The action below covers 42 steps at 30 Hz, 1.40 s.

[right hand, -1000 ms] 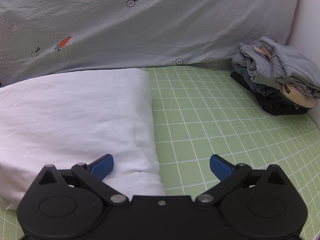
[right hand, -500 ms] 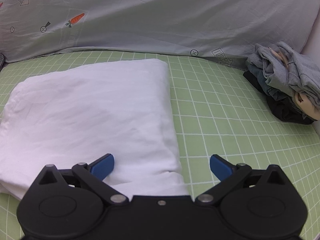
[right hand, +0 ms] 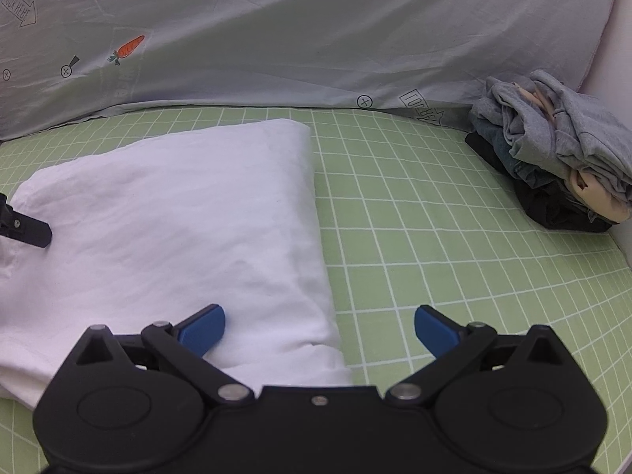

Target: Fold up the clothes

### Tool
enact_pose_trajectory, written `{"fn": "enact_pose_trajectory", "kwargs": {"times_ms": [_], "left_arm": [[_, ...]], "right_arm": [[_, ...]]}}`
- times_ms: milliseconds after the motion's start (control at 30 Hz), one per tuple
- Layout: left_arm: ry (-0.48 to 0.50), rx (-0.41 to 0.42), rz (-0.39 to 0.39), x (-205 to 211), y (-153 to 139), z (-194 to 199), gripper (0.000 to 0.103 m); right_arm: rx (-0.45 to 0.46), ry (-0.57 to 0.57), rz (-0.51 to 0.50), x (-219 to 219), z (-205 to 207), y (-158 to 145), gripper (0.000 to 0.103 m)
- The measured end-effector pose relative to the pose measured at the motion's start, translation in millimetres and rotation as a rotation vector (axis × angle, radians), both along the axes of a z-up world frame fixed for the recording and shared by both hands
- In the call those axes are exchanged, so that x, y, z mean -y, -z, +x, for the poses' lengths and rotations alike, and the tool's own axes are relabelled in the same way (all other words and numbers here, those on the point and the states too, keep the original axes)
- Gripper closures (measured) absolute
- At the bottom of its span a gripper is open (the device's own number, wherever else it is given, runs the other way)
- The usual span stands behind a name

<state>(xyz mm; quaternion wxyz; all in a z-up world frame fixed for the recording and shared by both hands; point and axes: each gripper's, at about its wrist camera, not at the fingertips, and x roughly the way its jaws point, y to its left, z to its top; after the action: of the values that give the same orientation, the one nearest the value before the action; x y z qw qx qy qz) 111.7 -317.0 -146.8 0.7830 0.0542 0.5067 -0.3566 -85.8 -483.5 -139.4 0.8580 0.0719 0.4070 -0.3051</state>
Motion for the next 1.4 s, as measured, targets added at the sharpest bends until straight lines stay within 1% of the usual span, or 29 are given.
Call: {"fn": "enact_pose_trajectory", "kwargs": {"times_ms": [33,133,200,367,433,467,500,533,567,600,667,700,733,767,867,933,1000,1067,1167,1233,1333,1400], "left_arm": [[0.006,-0.006,-0.010,1,2,2,0.023],[0.028,-0.037,-0.057,6,3,11,0.021],[0.041,-0.057,-0.088,9,4,17,0.021],[0.041,-0.064,-0.112,21,0,20,0.024],[0.041,-0.066,-0.121,26,-1,22,0.035],[0.041,-0.067,-0.124,29,-2,22,0.038],[0.036,-0.054,-0.115,30,-2,21,0.044],[0.032,-0.042,-0.105,31,-2,20,0.055],[0.026,-0.032,-0.095,31,-2,20,0.060],[0.020,-0.033,-0.094,31,-2,20,0.070],[0.003,-0.035,-0.112,27,-3,17,0.077],[-0.004,-0.026,-0.117,26,-5,14,0.083],[-0.014,-0.002,-0.123,24,-9,10,0.085],[-0.019,0.042,-0.132,23,-16,3,0.085],[0.005,0.199,-0.104,24,-40,-22,0.090],[0.018,0.272,-0.104,21,-57,-34,0.091],[-0.007,0.272,-0.127,10,-70,-35,0.091],[-0.047,0.248,-0.144,-4,-75,-32,0.091],[-0.101,0.245,-0.111,-23,-73,-27,0.091],[-0.138,0.231,-0.088,-34,-64,-21,0.091],[-0.188,0.202,-0.059,-48,-45,-10,0.091],[-0.224,0.146,-0.044,-56,-20,0,0.091]], "right_arm": [[0.001,0.003,0.005,1,0,1,0.000],[-0.002,0.003,0.012,2,3,2,0.000],[0.001,0.004,0.015,3,4,2,0.000],[0.005,0.012,0.021,7,6,1,0.000],[0.000,0.027,0.003,7,7,0,0.000],[-0.006,0.037,-0.010,8,7,0,0.000],[-0.009,0.044,-0.015,9,7,-1,0.000],[-0.011,0.054,-0.018,12,6,-1,0.000],[-0.012,0.063,-0.020,13,6,0,0.000],[-0.012,0.072,-0.021,14,5,0,0.000],[-0.010,0.082,-0.015,16,3,0,0.000],[-0.008,0.087,-0.012,17,3,1,0.000],[-0.007,0.088,-0.012,17,3,1,0.000],[-0.008,0.086,-0.018,16,3,1,0.000],[-0.006,0.087,-0.039,14,2,-1,0.000],[0.004,0.088,-0.040,14,1,-3,0.000],[0.018,0.081,-0.034,14,0,-5,0.000],[0.034,0.062,-0.032,10,0,-7,0.000],[0.059,0.009,-0.029,2,3,-11,0.000],[0.067,-0.034,-0.030,-5,6,-13,0.000],[0.057,-0.096,-0.038,-16,15,-12,0.000],[0.054,-0.120,-0.026,-20,18,-10,0.000]]}}
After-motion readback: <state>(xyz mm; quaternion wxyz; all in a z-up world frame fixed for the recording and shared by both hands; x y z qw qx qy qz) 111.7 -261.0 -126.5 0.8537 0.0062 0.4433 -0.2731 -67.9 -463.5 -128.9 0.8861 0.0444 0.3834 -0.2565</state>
